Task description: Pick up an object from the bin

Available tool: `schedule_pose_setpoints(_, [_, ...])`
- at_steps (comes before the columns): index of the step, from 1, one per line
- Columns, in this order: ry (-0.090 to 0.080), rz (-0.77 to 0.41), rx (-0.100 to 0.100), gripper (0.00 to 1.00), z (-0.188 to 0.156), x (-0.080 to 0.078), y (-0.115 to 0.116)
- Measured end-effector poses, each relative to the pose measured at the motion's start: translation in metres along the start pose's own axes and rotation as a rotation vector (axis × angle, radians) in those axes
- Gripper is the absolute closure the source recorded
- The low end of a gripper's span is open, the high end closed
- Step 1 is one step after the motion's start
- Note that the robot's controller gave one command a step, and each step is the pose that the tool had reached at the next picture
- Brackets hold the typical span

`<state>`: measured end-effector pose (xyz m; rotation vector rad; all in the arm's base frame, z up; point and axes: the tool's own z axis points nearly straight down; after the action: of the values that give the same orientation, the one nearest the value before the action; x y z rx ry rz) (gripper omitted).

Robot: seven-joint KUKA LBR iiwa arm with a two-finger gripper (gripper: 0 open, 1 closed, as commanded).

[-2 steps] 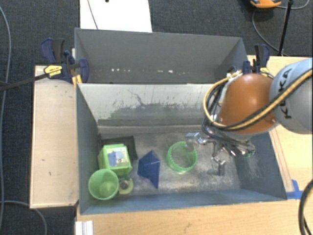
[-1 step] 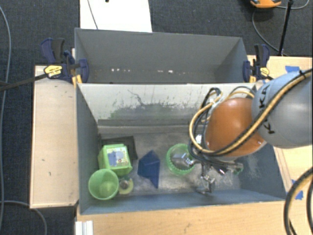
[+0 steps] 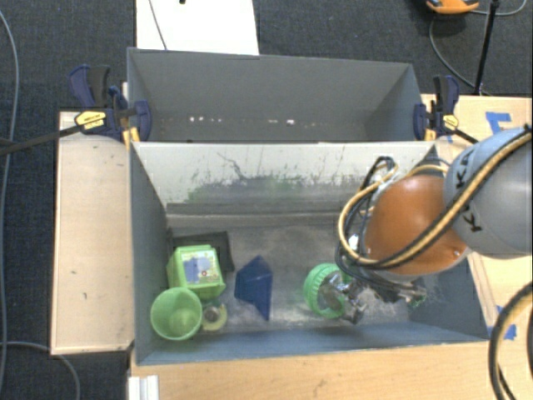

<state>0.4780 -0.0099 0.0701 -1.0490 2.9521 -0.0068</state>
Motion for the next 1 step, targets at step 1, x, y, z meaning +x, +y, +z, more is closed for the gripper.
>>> schedule_pose_setpoints(1, [0.000,-0.001,0.000,1.00,0.0000,-0.0001,0.0002])
